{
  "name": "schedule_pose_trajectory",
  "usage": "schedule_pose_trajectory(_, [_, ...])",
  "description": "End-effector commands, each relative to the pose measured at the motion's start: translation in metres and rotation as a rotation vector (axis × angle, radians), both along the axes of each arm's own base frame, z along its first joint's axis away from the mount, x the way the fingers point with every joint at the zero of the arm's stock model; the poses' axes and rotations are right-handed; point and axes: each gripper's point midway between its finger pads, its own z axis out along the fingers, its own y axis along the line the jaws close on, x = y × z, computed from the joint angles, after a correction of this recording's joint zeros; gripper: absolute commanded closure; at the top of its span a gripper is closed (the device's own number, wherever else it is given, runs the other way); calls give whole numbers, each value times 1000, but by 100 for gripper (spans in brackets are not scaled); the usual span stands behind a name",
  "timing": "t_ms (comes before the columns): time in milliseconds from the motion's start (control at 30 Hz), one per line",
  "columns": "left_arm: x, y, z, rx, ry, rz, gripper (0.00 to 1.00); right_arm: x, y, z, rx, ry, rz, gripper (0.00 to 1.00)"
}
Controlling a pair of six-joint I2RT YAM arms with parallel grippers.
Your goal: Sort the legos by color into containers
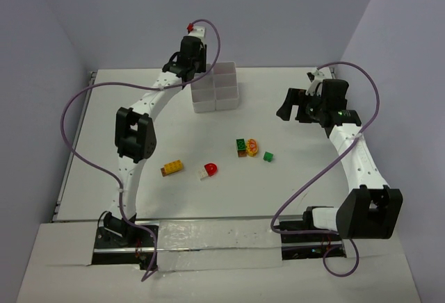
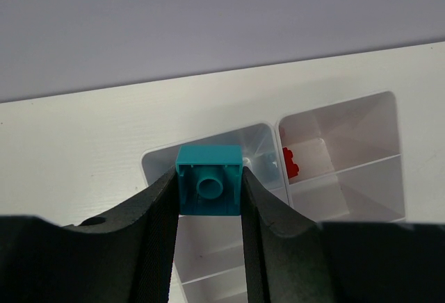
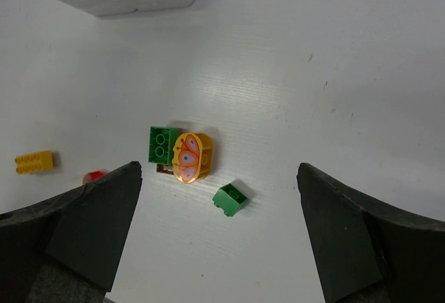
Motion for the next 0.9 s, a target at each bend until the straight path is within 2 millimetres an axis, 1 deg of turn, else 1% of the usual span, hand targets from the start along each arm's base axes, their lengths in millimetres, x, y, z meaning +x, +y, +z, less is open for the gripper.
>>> schedule_pose_trajectory(0, [4, -9, 20, -52, -50, -17, 72, 10, 0, 17, -20, -65, 4, 0])
schedule_pose_trajectory(167, [5, -10, 25, -61, -58, -19, 58, 10, 0, 17, -19, -63, 7, 0])
schedule_pose_trajectory(233, [4, -11, 28, -64, -60, -21, 51, 10, 0, 16, -19, -60, 7, 0])
schedule_pose_trajectory(267, [4, -10, 31, -65, -63, -20, 45, 10, 1, 16, -19, -60, 8, 0])
schedule_pose_trajectory(367, [2, -10, 32, -68, -62, -23, 44, 10, 2, 17, -19, -61, 11, 0])
schedule_pose_trajectory(500, [2, -9, 39, -70, -74, -22, 28, 11, 3, 17, -19, -63, 15, 0])
schedule_pose_trajectory(567, [0, -9, 48, -74, -84, -23, 23, 9, 6, 18, -20, -65, 28, 0])
schedule_pose_trajectory(600, [0, -9, 57, -81, -94, -22, 21, 9, 8, 19, -22, -69, 38, 0])
schedule_pose_trajectory(700, [-12, -7, 107, -118, -157, -52, 18, 4, 33, 19, -47, -80, 124, 0])
schedule_pose_trajectory(733, [-25, -2, 144, -137, -194, -78, 16, -2, 54, 19, -52, -79, 204, 0])
schedule_pose_trajectory(767, [-34, 2, 159, -142, -203, -111, 14, -8, 68, 19, -44, -84, 274, 0])
schedule_pose_trajectory(800, [-51, 8, 177, -162, -204, -177, 13, -14, 84, 19, -36, -89, 345, 0])
schedule_pose_trajectory(833, [-61, 12, 182, -174, -194, -217, 13, -21, 96, 18, -30, -96, 421, 0])
schedule_pose_trajectory(867, [-72, 16, 186, -196, -181, -269, 12, -25, 101, 18, -23, -102, 477, 1])
